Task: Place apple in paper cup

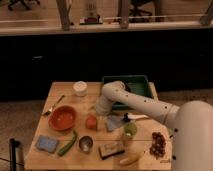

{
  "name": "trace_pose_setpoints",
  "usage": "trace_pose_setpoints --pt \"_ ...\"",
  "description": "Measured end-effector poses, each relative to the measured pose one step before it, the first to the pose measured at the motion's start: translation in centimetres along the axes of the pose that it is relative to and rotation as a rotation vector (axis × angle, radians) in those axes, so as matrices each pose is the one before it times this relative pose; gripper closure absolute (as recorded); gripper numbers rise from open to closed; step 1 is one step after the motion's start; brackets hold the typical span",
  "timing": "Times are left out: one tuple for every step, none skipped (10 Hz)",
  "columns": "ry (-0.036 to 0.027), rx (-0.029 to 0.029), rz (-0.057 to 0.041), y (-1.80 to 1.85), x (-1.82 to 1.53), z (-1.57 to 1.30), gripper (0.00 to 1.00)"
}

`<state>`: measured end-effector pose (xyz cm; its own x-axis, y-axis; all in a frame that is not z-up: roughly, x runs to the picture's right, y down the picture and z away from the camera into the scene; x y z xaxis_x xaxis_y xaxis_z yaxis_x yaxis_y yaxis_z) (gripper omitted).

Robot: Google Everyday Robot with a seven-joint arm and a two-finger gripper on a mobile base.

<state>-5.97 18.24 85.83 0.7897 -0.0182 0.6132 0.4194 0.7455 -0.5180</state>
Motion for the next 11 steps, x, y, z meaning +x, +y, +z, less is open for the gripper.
trace_pose_setpoints --pt "-0.0042 -0.00302 0.00295 0.022 0.099 0.084 0.2" --pt "-0.00195 0.00131 -0.00254 0.078 -0.102 0.058 0.2" --pt "-0.0033 0.00366 -0.00603 0.032 -0.175 0.038 0.2" --pt "-0.00839 0.00042 -0.01216 0.07 -0.258 0.192 0.2" --pt "-0.00304 -0.00297 -0.01078 -0.05 -0.265 0.183 0.2" --pt "-0.00214 -0.00533 -0.00946 -0.054 -0.273 0.23 0.22" --pt "-0.00345 -0.00521 -0.01094 -0.084 -0.333 0.263 0.3" --pt "-0.00224 -0.00238 -0.00683 0.006 -0.064 0.097 0.4" --pt "-0.00168 -0.00255 -0.00473 0.009 -0.042 0.072 0.51" --pt "0.00004 -0.00145 -0.00384 -0.062 -0.119 0.04 0.59" --pt "0.00358 -0.00077 -0.00493 -0.049 -0.136 -0.144 0.72"
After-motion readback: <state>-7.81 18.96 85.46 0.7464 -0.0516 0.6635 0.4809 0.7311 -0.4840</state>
